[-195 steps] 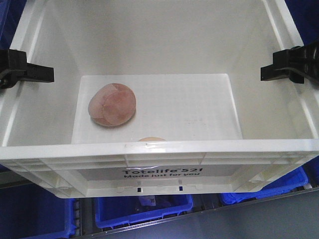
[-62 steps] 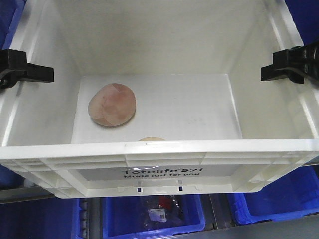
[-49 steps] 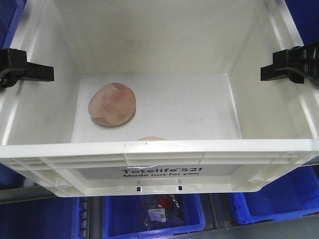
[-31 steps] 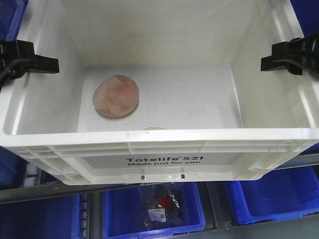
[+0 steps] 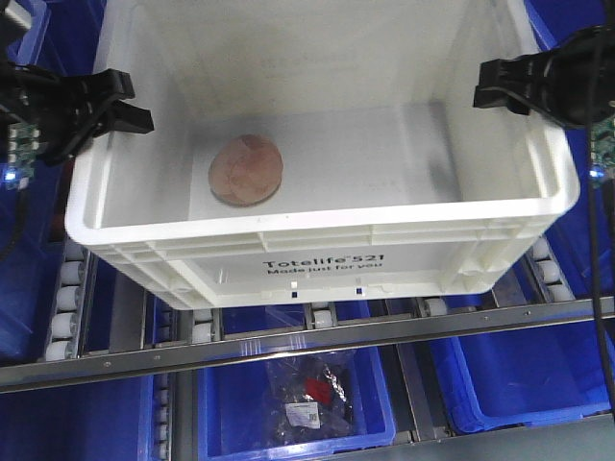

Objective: Place moving items into box and shelve
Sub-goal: 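Push the crate with both grippers forward onto the roller shelf lane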

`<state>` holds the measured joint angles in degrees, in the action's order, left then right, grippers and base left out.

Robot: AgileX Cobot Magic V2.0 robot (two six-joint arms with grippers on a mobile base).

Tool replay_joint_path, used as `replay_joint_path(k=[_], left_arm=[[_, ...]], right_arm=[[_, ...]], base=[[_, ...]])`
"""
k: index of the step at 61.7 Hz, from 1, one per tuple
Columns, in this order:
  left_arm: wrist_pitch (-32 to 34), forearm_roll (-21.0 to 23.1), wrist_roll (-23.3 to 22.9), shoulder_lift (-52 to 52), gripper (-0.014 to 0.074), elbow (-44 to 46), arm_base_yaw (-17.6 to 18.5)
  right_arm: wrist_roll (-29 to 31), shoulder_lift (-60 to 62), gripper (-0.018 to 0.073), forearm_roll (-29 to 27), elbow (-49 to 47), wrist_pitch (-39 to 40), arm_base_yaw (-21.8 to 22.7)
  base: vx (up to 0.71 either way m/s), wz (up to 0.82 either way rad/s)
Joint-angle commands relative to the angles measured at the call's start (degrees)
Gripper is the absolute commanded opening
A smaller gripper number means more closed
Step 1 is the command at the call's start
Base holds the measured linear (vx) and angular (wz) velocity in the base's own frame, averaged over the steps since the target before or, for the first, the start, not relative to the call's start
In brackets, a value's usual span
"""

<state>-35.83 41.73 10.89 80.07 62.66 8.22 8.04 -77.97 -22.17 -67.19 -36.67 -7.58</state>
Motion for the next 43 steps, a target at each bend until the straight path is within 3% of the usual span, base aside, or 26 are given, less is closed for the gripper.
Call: replay_joint_path(k=[1, 7, 16, 26, 36, 43], left_arm=[[7.2, 8.7, -0.7, -0.4, 0.0004, 2.6, 0.4], [9.8, 8.5, -0.6, 1.2, 0.0010, 2.6, 0.4], [12.8, 8.6, 3.9, 3.2, 0.0041, 2.6, 0.4], [11.8, 8.8, 7.8, 5.2, 0.0143, 2.6, 0.4], [12.5, 9.6, 8.1, 5.8, 0.0328, 2.6, 0.4], [13.4, 9.5, 12.5, 5.7, 0.0488, 2.6, 0.4]], right_arm=[[-0.1, -1.1, -0.0006, -4.6, -2.8, 12.0, -0.4], [-0.1, -4.7, -0.0005, -5.2, -2.8, 15.0, -0.4], [0.0, -8.2, 0.0013, -5.4, -2.8, 16.8, -0.4], [0.0, -10.6, 0.0086, -6.7, -2.8, 19.6, -0.4], [0.5, -11.1, 0.0249, -6.5, -2.8, 20.5, -0.4], [0.5, -11.1, 0.0421, -6.5, -2.8, 20.3, -0.4]], base=[[0.00, 0.00], [0.00, 0.00], [0.00, 0.00], [0.00, 0.00], [0.00, 0.00], [0.00, 0.00]])
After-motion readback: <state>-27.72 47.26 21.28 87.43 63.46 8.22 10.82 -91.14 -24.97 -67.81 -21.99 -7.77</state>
